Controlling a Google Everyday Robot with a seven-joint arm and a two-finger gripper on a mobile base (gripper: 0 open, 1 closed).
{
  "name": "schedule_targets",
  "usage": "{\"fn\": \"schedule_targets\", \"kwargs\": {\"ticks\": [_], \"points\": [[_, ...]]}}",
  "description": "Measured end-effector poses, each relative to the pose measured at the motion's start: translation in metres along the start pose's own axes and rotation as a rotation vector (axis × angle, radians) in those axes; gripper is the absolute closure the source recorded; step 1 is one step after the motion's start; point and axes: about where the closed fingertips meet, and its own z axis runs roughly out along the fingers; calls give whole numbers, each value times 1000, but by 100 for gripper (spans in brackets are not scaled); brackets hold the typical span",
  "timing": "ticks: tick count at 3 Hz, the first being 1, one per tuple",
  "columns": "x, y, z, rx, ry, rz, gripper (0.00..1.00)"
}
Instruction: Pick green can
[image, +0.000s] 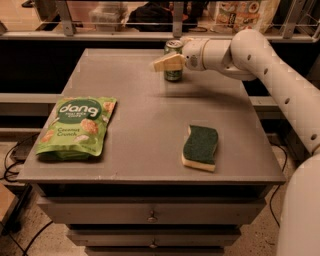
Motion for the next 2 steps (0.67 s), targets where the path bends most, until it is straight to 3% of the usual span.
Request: {"fn": "schedule_targets", "kwargs": {"ticks": [2], "points": [[-2, -4, 8, 17, -2, 15, 49]]}}
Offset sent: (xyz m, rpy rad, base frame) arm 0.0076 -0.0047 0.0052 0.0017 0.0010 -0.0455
